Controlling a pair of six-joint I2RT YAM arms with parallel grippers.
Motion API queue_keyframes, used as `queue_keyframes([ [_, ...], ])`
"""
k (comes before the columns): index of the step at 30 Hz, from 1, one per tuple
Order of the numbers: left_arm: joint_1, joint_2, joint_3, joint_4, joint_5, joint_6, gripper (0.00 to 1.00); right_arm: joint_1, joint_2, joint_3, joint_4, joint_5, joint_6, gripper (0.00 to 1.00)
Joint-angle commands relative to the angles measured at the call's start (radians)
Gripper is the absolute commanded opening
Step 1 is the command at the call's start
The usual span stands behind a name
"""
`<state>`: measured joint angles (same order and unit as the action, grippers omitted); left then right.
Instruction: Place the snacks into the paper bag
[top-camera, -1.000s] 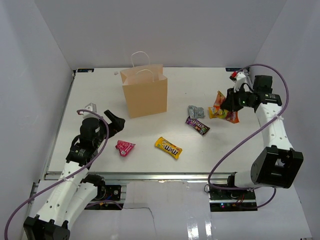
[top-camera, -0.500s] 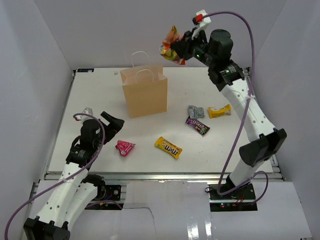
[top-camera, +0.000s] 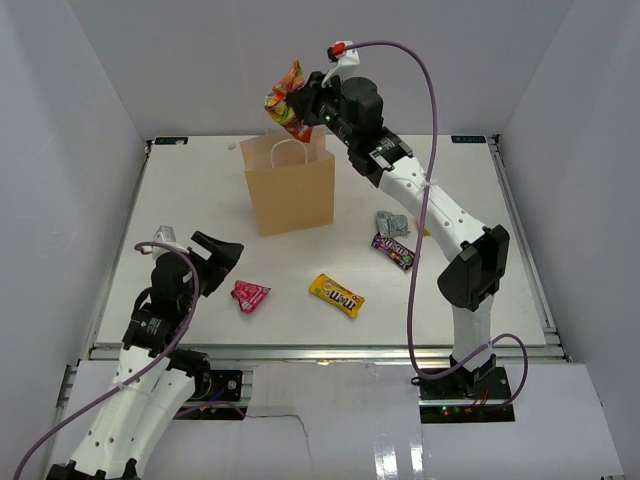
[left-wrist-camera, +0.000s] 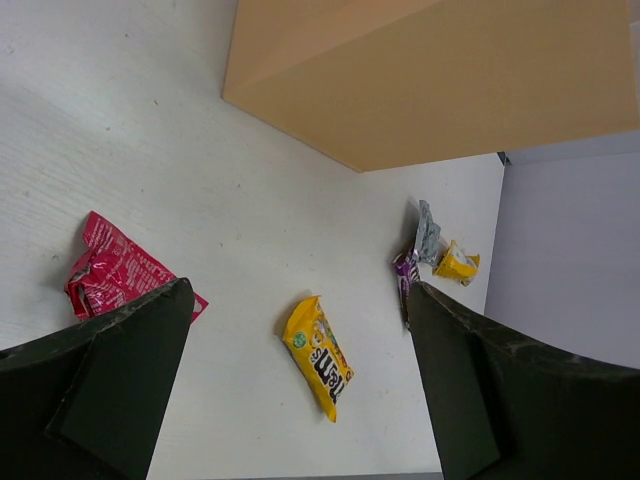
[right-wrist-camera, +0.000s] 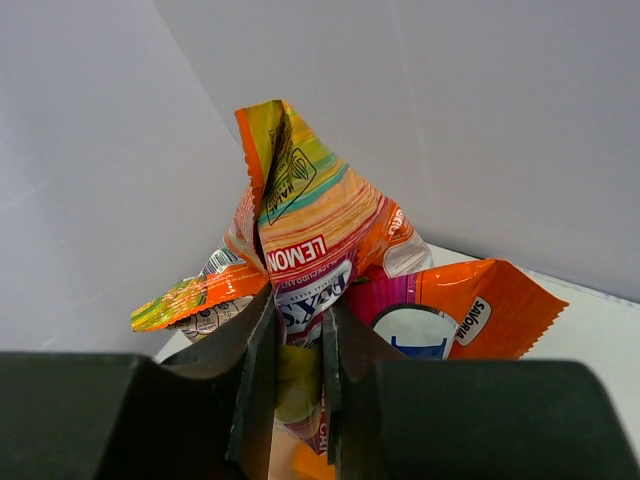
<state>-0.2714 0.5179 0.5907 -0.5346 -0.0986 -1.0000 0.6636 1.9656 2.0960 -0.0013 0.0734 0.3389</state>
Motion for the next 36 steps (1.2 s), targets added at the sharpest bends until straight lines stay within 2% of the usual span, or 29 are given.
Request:
queue_keyframes([
  [1, 0.003, -0.01, -0.022, -0.039, -0.013, -0.026, 0.98, 0.031, -0.044, 0.016, 0.199, 0.075, 0.037, 0.09],
  [5, 0.003, 0.001, -0.032, -0.047, -0.013, -0.052, 0.98, 0.05, -0.045, -0.063, 0.227, 0.089, 0.06, 0.16],
  [10, 0.003, 0.031, -0.04, -0.08, -0.029, -0.139, 0.98, 0.05, -0.039, -0.126, 0.254, 0.057, 0.074, 0.3],
  [11, 0.003, 0.039, -0.042, -0.09, -0.032, -0.158, 0.98, 0.05, -0.039, -0.131, 0.253, 0.051, 0.072, 0.34],
  [14, 0.003, 0.083, -0.039, -0.139, -0.05, -0.235, 0.98, 0.05, -0.048, -0.133, 0.261, 0.019, 0.06, 0.55],
  [16, 0.003, 0.132, -0.029, -0.169, -0.049, -0.252, 0.98, 0.05, -0.054, -0.131, 0.265, 0.013, 0.032, 0.63],
  [18, 0.003, 0.186, -0.02, -0.194, -0.044, -0.29, 0.98, 0.047, -0.068, -0.128, 0.267, 0.009, 0.011, 0.67],
  [24, 0.003, 0.301, 0.004, -0.209, -0.013, -0.327, 0.98, -0.002, -0.129, -0.157, 0.259, -0.072, -0.043, 0.68],
  [27, 0.001, 0.366, 0.014, -0.208, -0.004, -0.33, 0.94, -0.1, -0.181, -0.218, 0.28, -0.443, -0.142, 0.77],
  [28, 0.001, 0.384, 0.018, -0.208, -0.003, -0.327, 0.92, -0.136, -0.192, -0.241, 0.29, -0.66, -0.141, 0.8],
  [29, 0.001, 0.424, 0.027, -0.209, -0.004, -0.321, 0.91, -0.166, -0.22, -0.272, 0.3, -0.729, -0.129, 0.84],
  [32, 0.001, 0.505, 0.047, -0.211, -0.015, -0.313, 0.88, -0.281, -0.295, -0.394, 0.201, -0.854, -0.17, 0.87],
  [36, -0.003, 0.59, 0.051, -0.159, -0.032, -0.295, 0.85, -0.363, -0.431, -0.646, 0.037, -0.874, -0.448, 0.89],
])
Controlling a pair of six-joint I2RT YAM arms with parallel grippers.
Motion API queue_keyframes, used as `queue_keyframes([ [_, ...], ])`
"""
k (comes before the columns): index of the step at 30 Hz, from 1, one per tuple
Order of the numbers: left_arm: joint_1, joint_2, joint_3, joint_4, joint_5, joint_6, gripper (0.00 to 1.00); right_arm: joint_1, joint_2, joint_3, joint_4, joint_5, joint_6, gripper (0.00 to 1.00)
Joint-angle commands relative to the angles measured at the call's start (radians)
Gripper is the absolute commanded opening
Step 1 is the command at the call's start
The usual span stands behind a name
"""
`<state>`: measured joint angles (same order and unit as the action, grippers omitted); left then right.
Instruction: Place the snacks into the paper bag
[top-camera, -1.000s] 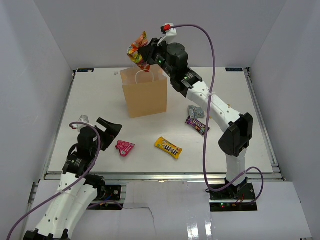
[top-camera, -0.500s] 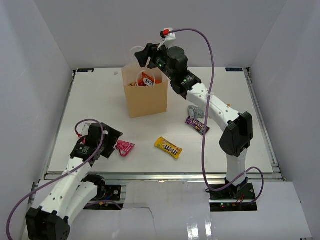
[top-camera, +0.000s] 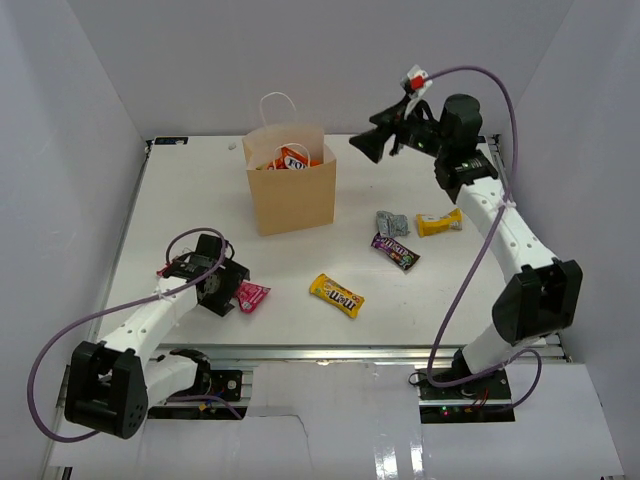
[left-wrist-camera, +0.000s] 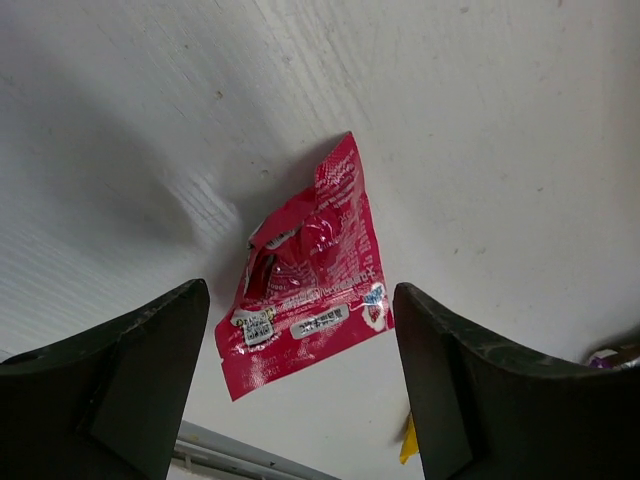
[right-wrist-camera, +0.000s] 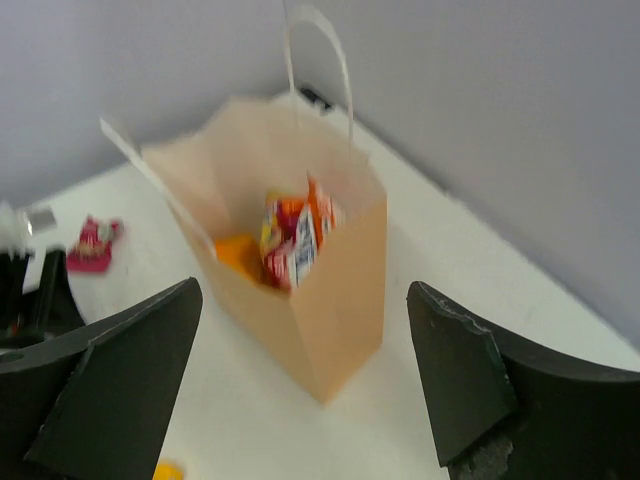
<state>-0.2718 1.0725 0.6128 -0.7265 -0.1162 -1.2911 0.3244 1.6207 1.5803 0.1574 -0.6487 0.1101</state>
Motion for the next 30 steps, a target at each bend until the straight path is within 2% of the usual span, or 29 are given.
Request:
queue_keyframes([
  [1, -0.003, 0.049, 0.027, 0.047, -0.017, 0.006, 0.84, -0.039, -0.114, -0.176, -0.149, -0.151, -0.255, 0.89],
  [5, -0.003, 0.107, 0.016, 0.11, -0.011, 0.044, 0.73, -0.122, -0.274, -0.449, -0.231, -0.147, -0.34, 0.91],
  [6, -0.003, 0.124, 0.013, 0.125, -0.005, 0.047, 0.64, -0.131, -0.295, -0.483, -0.237, -0.154, -0.351, 0.91],
  [8, -0.003, 0.138, 0.005, 0.139, -0.005, 0.055, 0.55, -0.146, -0.355, -0.566, -0.252, -0.16, -0.378, 0.91],
  [10, -0.003, 0.142, 0.001, 0.153, -0.013, 0.059, 0.47, -0.151, -0.386, -0.606, -0.26, -0.17, -0.391, 0.91],
  [13, -0.003, 0.139, 0.001, 0.162, -0.016, 0.075, 0.4, -0.159, -0.426, -0.661, -0.275, -0.193, -0.395, 0.91],
  [14, -0.003, 0.129, 0.011, 0.162, -0.017, 0.082, 0.35, -0.162, -0.436, -0.667, -0.283, -0.196, -0.403, 0.91],
  [19, -0.003, 0.034, 0.077, 0.199, -0.014, 0.211, 0.29, -0.174, -0.446, -0.675, -0.343, -0.198, -0.446, 0.91],
  [20, -0.003, -0.027, 0.099, 0.22, -0.008, 0.24, 0.27, -0.179, -0.447, -0.677, -0.349, -0.195, -0.451, 0.91],
  [24, -0.003, -0.167, 0.152, 0.395, 0.022, 0.415, 0.19, -0.196, -0.45, -0.687, -0.357, -0.19, -0.458, 0.91],
  [30, -0.003, -0.162, 0.35, 0.524, 0.095, 0.673, 0.12, -0.211, -0.452, -0.694, -0.361, -0.186, -0.461, 0.91],
])
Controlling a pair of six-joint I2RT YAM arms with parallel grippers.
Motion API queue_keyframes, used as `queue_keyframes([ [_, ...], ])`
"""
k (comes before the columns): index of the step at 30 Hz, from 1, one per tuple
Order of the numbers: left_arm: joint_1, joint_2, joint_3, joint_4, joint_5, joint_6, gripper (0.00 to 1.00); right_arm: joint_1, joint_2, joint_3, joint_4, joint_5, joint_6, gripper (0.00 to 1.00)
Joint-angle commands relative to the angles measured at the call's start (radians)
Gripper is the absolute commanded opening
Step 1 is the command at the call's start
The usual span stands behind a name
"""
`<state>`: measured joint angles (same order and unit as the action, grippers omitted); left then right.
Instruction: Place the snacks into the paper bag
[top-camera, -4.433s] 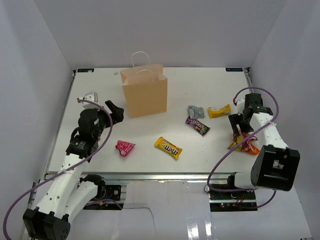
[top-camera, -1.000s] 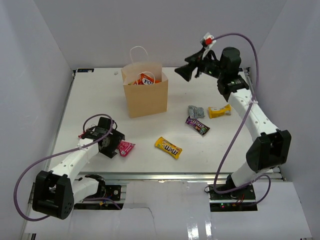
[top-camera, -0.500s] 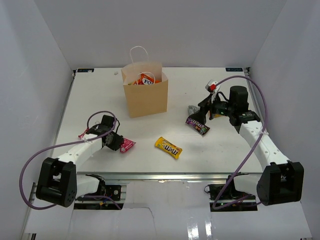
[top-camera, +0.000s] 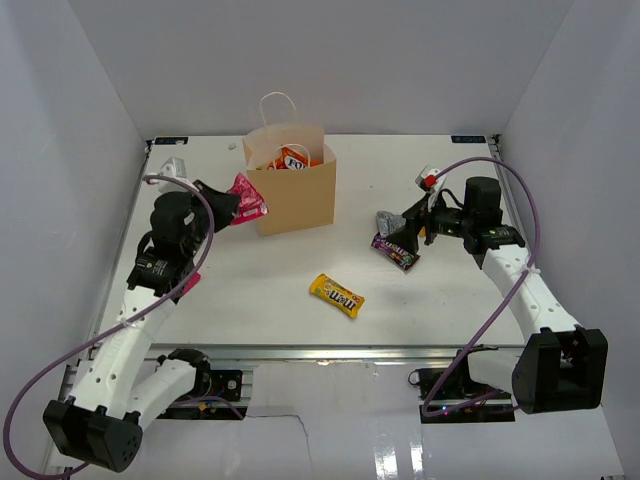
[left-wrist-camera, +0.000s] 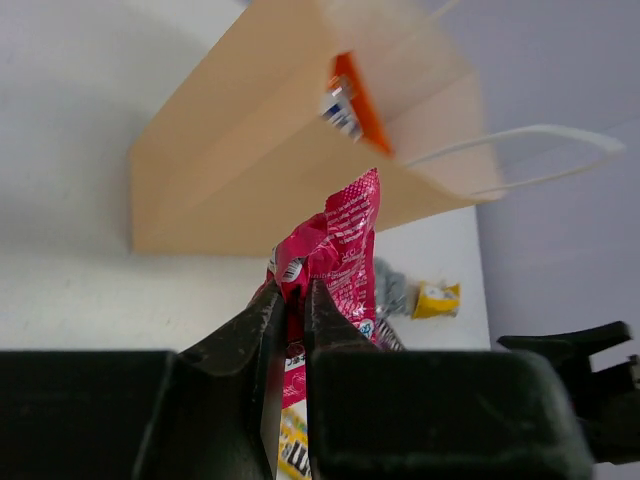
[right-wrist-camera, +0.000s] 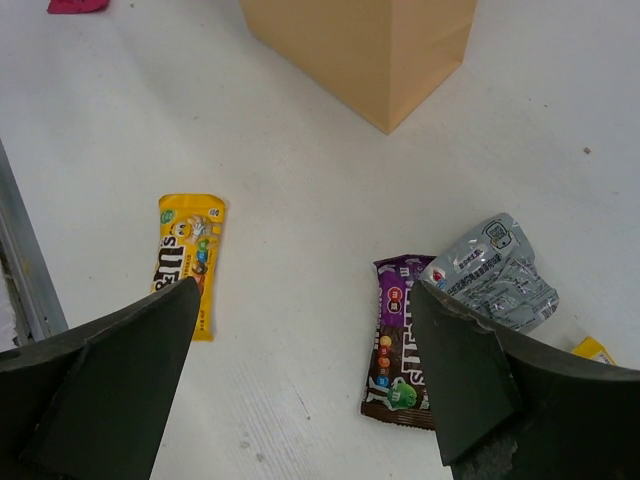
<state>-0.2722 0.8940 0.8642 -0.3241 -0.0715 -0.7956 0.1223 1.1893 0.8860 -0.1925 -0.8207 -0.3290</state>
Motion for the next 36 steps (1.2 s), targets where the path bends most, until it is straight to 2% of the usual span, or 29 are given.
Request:
queue_keyframes([
  [1, -0.002, 0.029, 0.126, 0.14, 0.058, 0.203, 0.11, -0.009, -0.022, 0.001, -0.013, -0.014, -0.025, 0.91],
  [5, -0.002, 0.124, 0.272, 0.252, 0.105, 0.314, 0.11, -0.01, -0.022, -0.002, -0.024, -0.009, -0.034, 0.91],
  [11, -0.002, 0.387, 0.499, 0.283, 0.177, 0.364, 0.12, -0.012, -0.004, 0.011, -0.087, 0.009, -0.071, 0.92],
  [15, -0.002, 0.515, 0.571, 0.298, 0.182, 0.386, 0.14, -0.012, 0.0, 0.027, -0.131, 0.046, -0.084, 0.92],
  [19, -0.002, 0.563, 0.595, 0.307, 0.174, 0.391, 0.15, -0.013, -0.003, 0.021, -0.139, 0.061, -0.084, 0.92],
  [22, -0.002, 0.594, 0.618, 0.301, 0.22, 0.372, 0.28, -0.013, 0.01, 0.022, -0.153, 0.072, -0.085, 0.93],
  [23, -0.002, 0.602, 0.621, 0.296, 0.243, 0.371, 0.4, -0.013, 0.019, 0.027, -0.159, 0.095, -0.084, 0.94],
  [24, -0.002, 0.6, 0.622, 0.293, 0.262, 0.375, 0.48, -0.013, 0.05, 0.031, -0.162, 0.115, -0.052, 0.96],
  [26, -0.002, 0.586, 0.607, 0.299, 0.279, 0.383, 0.72, -0.012, 0.094, 0.07, -0.2, 0.167, -0.036, 0.97],
  [27, -0.002, 0.557, 0.584, 0.306, 0.277, 0.392, 0.79, -0.006, 0.143, 0.085, -0.215, 0.193, -0.028, 0.97],
  [30, -0.002, 0.484, 0.55, 0.309, 0.208, 0.412, 0.89, 0.04, 0.231, 0.155, -0.266, 0.346, 0.014, 0.97],
  [32, 0.001, 0.442, 0.542, 0.255, 0.161, 0.432, 0.9, 0.077, 0.289, 0.195, -0.303, 0.458, 0.018, 0.97],
  [35, 0.004, 0.33, 0.477, 0.157, 0.087, 0.458, 0.92, 0.149, 0.346, 0.211, -0.331, 0.537, -0.034, 0.96],
  [36, 0.004, 0.295, 0.445, 0.134, 0.015, 0.454, 0.93, 0.18, 0.361, 0.208, -0.331, 0.558, -0.053, 0.96],
])
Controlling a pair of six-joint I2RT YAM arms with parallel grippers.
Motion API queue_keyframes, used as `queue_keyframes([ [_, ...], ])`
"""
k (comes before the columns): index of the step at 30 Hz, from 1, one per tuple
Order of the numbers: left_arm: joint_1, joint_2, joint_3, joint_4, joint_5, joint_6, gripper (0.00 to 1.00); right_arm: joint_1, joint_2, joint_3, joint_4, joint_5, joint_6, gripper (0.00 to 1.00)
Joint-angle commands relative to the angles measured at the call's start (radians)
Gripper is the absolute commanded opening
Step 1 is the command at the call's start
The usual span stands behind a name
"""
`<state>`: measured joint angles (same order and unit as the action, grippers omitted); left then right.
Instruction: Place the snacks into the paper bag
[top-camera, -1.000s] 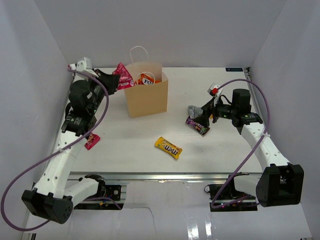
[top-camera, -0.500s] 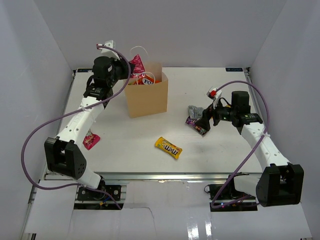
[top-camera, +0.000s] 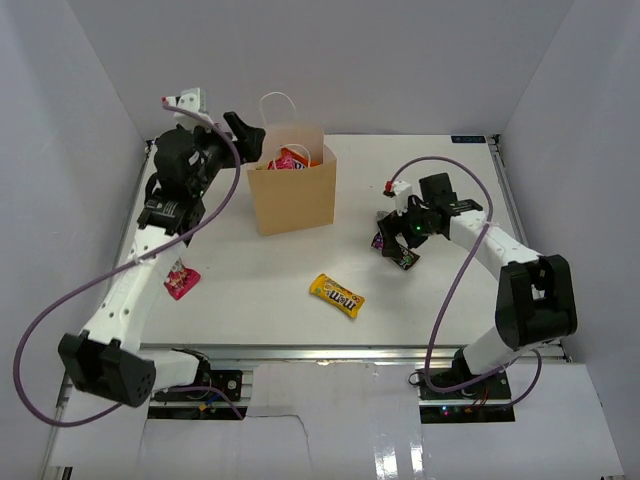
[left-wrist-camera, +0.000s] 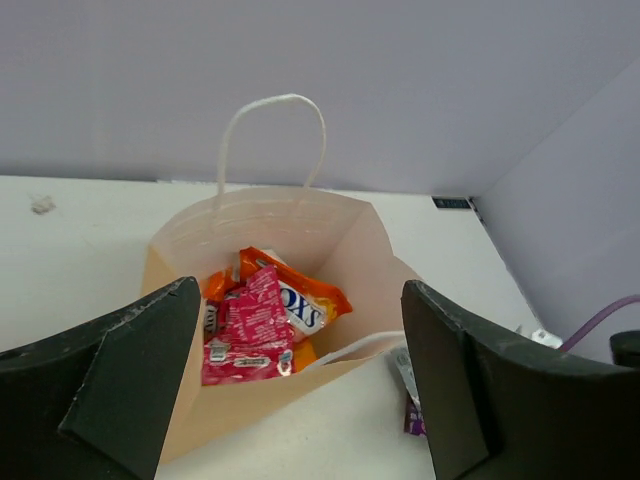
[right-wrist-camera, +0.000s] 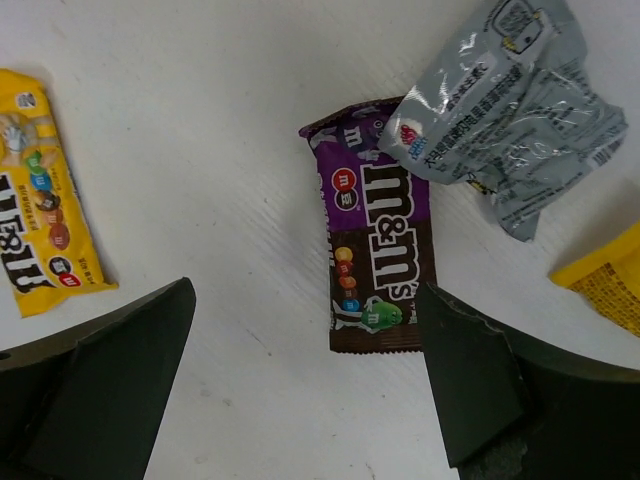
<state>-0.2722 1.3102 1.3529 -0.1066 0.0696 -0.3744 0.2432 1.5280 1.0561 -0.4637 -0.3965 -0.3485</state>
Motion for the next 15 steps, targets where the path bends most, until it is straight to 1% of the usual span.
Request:
queue_keyframes([
  [1, 0.005, -0.199, -0.126, -0.126, -0.148, 0.028, 0.93, 0.071, 0.038, 0.039, -0.056, 0.192, -0.064, 0.96],
  [2, 0.007, -0.241, -0.176, -0.145, -0.166, 0.01, 0.93, 0.077, 0.072, 0.042, -0.047, 0.212, -0.081, 0.95],
  [3, 0.007, -0.32, -0.272, -0.183, -0.197, -0.001, 0.93, 0.08, 0.092, 0.051, -0.04, 0.226, -0.096, 0.93],
  [5, 0.011, -0.393, -0.357, -0.235, -0.226, -0.035, 0.93, 0.082, 0.145, 0.07, -0.033, 0.269, -0.147, 0.9],
  [7, 0.013, -0.484, -0.453, -0.315, -0.267, -0.107, 0.93, 0.08, 0.179, 0.105, -0.036, 0.275, -0.174, 0.84],
  [8, 0.013, -0.512, -0.483, -0.335, -0.28, -0.136, 0.93, 0.08, 0.205, 0.11, -0.035, 0.271, -0.196, 0.81],
  [10, 0.013, -0.59, -0.558, -0.369, -0.294, -0.207, 0.93, 0.084, 0.24, 0.13, -0.02, 0.269, -0.208, 0.78],
  [13, 0.013, -0.644, -0.609, -0.396, -0.295, -0.287, 0.93, 0.087, 0.273, 0.15, -0.007, 0.283, -0.224, 0.73],
  [15, 0.013, -0.68, -0.64, -0.416, -0.297, -0.331, 0.93, 0.087, 0.297, 0.148, 0.0, 0.278, -0.227, 0.67],
])
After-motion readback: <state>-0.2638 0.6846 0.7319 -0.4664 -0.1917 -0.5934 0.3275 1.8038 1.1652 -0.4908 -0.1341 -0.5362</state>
